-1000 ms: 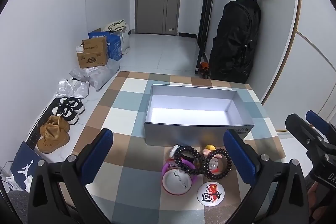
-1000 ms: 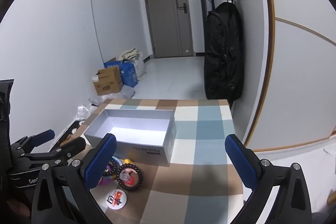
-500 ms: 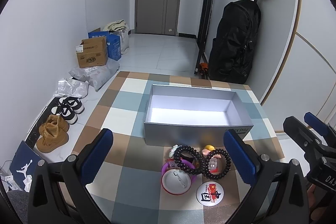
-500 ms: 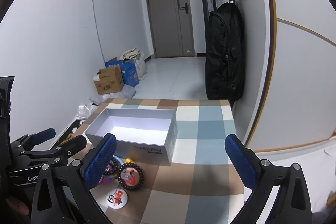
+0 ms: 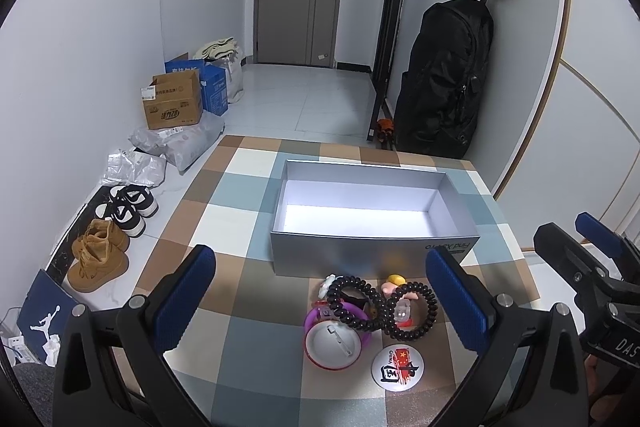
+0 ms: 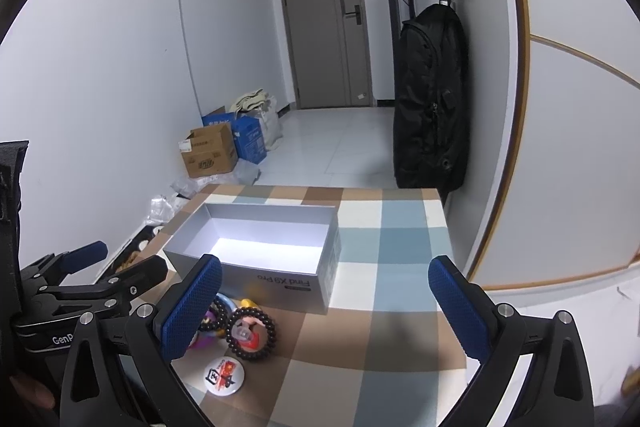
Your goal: Organize jewelry
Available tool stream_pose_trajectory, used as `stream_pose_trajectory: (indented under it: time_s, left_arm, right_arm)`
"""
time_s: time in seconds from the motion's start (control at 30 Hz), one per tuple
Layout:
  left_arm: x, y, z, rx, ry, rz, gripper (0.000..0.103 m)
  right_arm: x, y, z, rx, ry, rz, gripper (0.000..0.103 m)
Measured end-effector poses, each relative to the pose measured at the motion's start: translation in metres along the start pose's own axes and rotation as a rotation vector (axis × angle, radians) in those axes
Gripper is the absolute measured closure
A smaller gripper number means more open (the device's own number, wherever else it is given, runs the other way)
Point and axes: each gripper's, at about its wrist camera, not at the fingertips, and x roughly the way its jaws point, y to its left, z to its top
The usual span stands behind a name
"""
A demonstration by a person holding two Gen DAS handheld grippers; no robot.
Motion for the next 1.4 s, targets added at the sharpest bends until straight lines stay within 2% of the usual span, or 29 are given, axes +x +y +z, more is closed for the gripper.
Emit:
stream_pose_trajectory:
  time_s: [1.07, 1.4]
  left_arm:
    - [0.001, -0.003, -0.004, 0.004, 0.015, -0.018, 0.001]
    - [0.008, 0.004, -0.015, 0.023, 0.094, -0.064, 0.001]
  right_arm:
    - [0.001, 0.001, -0.001, 0.004, 0.006, 0.005, 0.0]
    - [0.002, -0.004, 0.0, 0.02, 0.019, -0.005, 0.0]
